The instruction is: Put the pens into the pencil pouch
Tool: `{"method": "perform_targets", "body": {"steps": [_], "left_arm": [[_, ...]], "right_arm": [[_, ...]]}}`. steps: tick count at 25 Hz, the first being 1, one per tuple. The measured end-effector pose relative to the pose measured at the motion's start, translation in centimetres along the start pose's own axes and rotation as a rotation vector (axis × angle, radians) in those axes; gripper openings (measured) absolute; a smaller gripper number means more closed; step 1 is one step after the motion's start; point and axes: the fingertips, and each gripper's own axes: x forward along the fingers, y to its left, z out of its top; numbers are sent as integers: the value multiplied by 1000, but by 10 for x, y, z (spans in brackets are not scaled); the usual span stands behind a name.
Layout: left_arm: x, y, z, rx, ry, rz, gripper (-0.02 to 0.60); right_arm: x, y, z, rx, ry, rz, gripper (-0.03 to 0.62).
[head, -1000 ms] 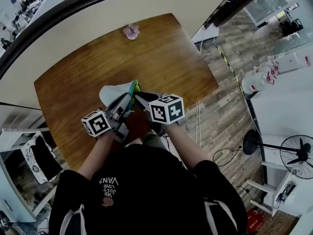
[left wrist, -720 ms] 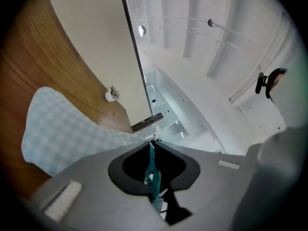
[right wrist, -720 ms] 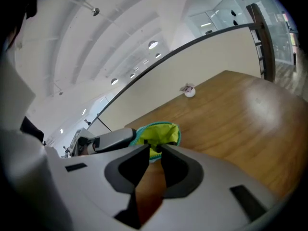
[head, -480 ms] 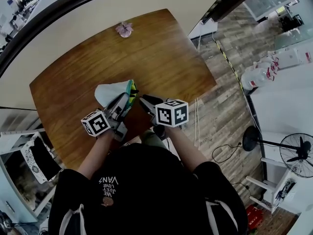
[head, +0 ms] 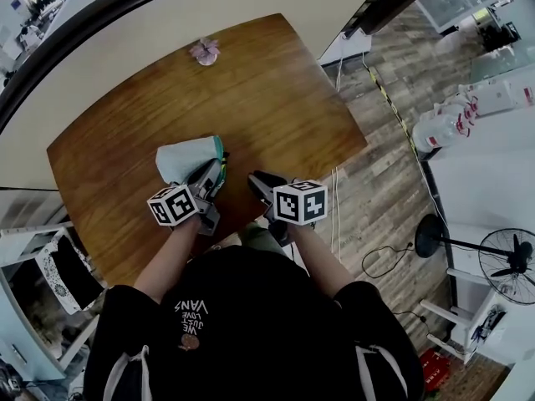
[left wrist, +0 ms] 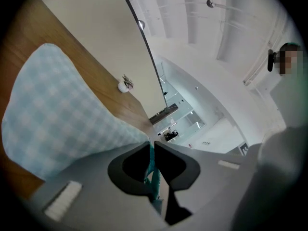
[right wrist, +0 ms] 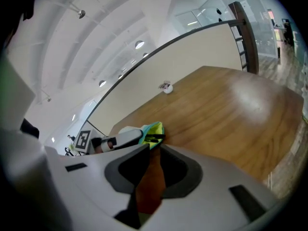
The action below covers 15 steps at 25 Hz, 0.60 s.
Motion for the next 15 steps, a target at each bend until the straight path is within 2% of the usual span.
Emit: {"method": "perform_targets", "body": {"steps": [4, 8, 11, 15], "left_arm": [[12, 11, -12, 23, 35, 58, 41], [21, 9, -18, 37, 66, 65, 43], [24, 7, -18, 31, 82, 64, 117], [18, 1, -19, 33, 87, 55, 138]], "right_arm": [[-6, -10, -5, 21, -3, -18, 43], [-11, -16, -12, 43, -11, -32, 43], [-14, -16, -15, 56, -19, -36, 43], [-16, -12, -22, 65, -28, -42, 43]]}}
